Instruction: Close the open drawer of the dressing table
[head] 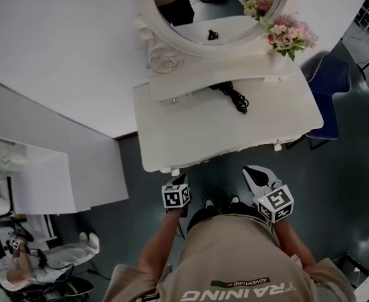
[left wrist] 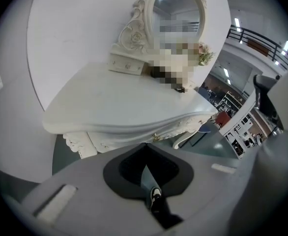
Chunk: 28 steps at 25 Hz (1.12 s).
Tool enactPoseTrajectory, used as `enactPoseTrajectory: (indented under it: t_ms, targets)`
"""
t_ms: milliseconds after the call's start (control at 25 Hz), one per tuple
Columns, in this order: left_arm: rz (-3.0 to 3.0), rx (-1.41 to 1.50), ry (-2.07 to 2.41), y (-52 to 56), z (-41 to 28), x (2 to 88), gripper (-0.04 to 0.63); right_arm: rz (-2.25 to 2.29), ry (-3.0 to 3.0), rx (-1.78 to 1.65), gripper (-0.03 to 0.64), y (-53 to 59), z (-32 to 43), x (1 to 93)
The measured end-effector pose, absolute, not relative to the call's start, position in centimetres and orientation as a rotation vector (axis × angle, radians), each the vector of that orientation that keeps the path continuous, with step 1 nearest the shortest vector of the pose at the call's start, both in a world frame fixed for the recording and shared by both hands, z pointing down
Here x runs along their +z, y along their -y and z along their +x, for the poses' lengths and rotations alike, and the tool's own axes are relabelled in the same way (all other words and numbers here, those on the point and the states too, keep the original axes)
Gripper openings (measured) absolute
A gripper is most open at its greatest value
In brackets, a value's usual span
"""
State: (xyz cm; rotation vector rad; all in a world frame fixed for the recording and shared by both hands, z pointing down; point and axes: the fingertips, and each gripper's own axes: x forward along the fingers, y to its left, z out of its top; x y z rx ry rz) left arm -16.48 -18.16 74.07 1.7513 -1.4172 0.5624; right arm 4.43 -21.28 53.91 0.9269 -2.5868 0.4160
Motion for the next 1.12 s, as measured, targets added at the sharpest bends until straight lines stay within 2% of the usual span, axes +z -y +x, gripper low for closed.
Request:
enactPoseTrajectory:
  t_ms: [640, 920, 1120]
  targets:
    - [2.286, 0.261, 1.707, 19.9, -10.3, 46.5, 0.017, 0.741, 2.731, 0.138, 0.003, 19.4, 4.6, 47.0]
    - [2.428, 0.156, 1.761, 19.0, -9.6, 39.5, 0.017, 0.719, 2.762, -0.112, 0.002, 19.7, 4.0, 41.8]
    - [2.442, 0.115, 1.853, 17.9, -10.4, 36.7, 0.017, 0.715, 2.834, -0.103, 0.003, 20.0, 3.6, 39.3]
